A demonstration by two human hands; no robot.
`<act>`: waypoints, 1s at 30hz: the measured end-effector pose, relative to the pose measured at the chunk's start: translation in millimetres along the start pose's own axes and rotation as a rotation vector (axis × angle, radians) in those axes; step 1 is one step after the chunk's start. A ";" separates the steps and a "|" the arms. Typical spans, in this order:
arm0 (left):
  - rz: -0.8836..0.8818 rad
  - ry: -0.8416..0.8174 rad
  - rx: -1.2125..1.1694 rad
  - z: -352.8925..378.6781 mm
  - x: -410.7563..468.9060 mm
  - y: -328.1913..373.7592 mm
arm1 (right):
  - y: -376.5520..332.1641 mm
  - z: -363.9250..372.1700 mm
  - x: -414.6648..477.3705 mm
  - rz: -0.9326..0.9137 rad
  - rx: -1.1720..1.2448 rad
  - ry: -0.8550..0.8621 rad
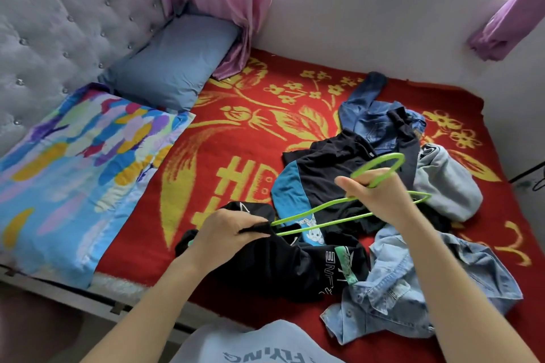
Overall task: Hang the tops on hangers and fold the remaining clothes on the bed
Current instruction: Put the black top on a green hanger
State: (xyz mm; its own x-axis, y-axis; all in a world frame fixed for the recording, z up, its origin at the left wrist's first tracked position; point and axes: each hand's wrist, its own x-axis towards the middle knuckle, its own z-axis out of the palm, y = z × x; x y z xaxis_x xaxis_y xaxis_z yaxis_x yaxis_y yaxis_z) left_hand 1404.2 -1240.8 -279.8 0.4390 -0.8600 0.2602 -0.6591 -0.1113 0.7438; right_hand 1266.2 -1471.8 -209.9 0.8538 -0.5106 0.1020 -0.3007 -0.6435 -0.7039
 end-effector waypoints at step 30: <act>0.147 0.271 -0.057 -98.6 51.6 46.3 | 50.0 71.5 -1.6 0.022 -0.328 -0.420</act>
State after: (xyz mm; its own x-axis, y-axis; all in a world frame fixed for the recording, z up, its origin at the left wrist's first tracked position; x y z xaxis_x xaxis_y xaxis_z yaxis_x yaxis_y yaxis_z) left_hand 1456.6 -1241.2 -171.2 0.4932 -0.7000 0.5165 -0.6957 0.0390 0.7172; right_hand 1280.2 -1462.4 -295.5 0.9222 -0.2969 -0.2479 -0.3801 -0.8141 -0.4389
